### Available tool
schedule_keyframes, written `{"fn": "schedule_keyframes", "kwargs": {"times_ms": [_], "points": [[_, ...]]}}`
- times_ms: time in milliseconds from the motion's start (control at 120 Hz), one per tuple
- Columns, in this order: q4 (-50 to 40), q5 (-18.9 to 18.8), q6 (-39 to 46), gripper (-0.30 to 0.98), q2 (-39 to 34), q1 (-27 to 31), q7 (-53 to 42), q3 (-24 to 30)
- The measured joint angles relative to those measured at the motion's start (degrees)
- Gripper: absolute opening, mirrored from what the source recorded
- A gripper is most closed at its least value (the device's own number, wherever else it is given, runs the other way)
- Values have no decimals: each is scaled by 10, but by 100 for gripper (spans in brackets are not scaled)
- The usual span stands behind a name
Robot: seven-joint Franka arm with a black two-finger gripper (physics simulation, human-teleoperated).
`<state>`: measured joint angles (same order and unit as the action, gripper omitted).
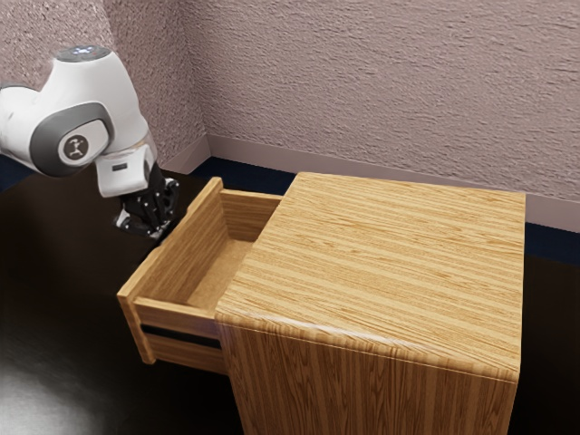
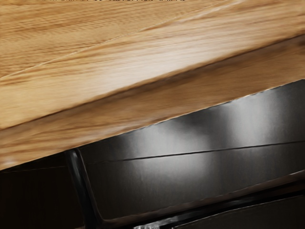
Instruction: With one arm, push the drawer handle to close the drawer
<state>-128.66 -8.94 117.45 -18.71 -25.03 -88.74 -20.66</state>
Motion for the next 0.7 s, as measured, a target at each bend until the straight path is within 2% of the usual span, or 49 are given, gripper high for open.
{"fn": "schedule_keyframes", "kwargs": {"times_ms": [700], "points": [[9,43,12,-9,1,1,11,89]]}}
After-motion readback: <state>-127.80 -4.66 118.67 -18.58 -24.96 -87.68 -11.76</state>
